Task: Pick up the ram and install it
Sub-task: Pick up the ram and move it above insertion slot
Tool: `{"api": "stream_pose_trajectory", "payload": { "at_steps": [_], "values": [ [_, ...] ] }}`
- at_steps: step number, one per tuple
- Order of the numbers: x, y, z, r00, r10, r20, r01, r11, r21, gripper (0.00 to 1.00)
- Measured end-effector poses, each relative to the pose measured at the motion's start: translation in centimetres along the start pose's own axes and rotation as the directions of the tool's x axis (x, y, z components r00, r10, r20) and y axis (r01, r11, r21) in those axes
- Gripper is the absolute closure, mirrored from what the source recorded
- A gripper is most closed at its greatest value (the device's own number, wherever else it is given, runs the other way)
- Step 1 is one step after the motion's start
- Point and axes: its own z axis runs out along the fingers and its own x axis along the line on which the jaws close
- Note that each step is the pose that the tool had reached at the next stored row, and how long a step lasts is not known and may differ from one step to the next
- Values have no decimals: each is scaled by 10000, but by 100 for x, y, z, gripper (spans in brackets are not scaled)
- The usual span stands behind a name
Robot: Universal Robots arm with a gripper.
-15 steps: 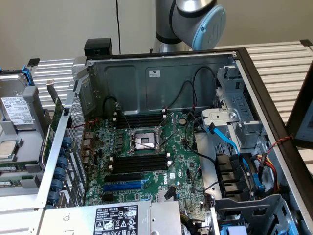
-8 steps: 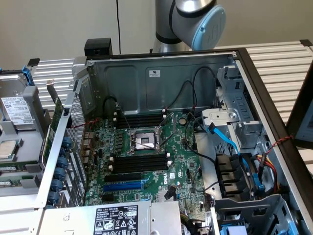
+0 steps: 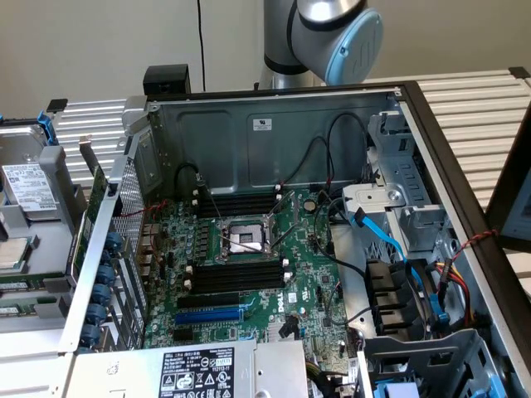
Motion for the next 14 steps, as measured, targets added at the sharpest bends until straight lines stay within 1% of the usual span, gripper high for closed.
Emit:
{"api": "stream_pose_trajectory", "payload": {
  "at_steps": [7, 14],
  "values": [
    [17, 1, 128, 10000, -1, 0, 1, 10000, 1, 61],
    [67, -3, 254, 10000, 1, 0, -1, 10000, 1, 61]
  ]
}}
